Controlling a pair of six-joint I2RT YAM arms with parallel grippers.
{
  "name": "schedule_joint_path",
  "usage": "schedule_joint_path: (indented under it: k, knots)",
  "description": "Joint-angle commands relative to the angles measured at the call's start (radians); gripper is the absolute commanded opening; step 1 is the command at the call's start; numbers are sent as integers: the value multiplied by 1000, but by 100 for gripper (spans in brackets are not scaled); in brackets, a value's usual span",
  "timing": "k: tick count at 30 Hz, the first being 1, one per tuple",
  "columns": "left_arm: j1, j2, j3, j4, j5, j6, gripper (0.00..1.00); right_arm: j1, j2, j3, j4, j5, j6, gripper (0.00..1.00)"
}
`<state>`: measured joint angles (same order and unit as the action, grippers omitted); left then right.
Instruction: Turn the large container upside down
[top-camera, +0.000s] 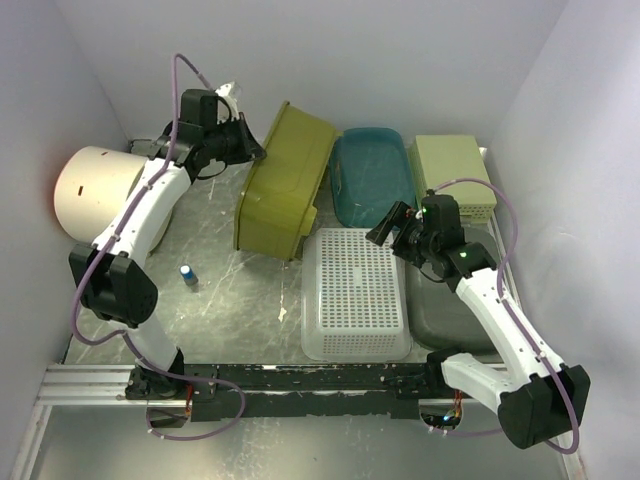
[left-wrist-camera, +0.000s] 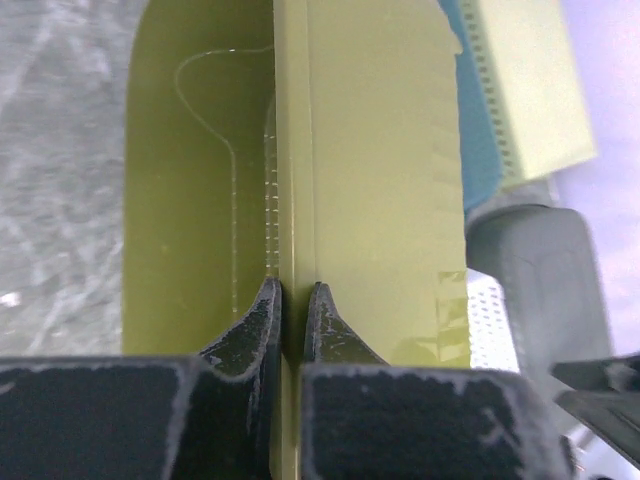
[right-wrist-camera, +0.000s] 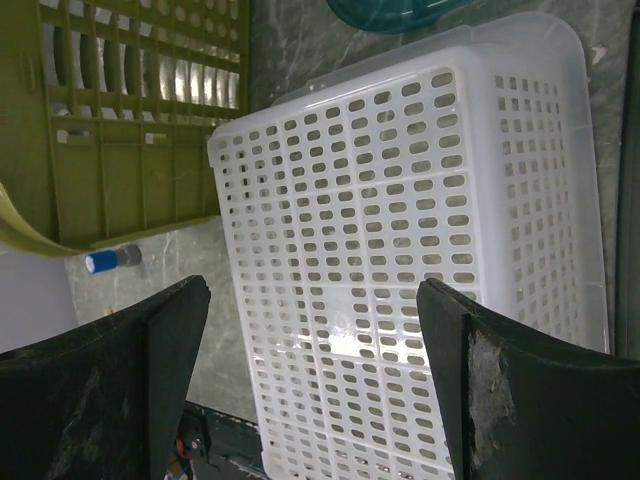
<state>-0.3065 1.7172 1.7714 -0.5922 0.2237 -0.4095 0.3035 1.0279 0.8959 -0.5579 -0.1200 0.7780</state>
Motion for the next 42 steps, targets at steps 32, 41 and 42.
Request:
schedule_joint_path:
  k: [32, 41, 42]
  knots:
    - [390, 108, -172, 329, 679, -270, 54, 9, 6, 39, -29, 28, -14, 86]
    - [297, 130, -161, 307, 745, -242, 54, 9, 6, 37, -32, 20, -17, 86]
    - [283, 138, -156, 307, 750, -248, 44, 9, 6, 35, -33, 20, -20, 86]
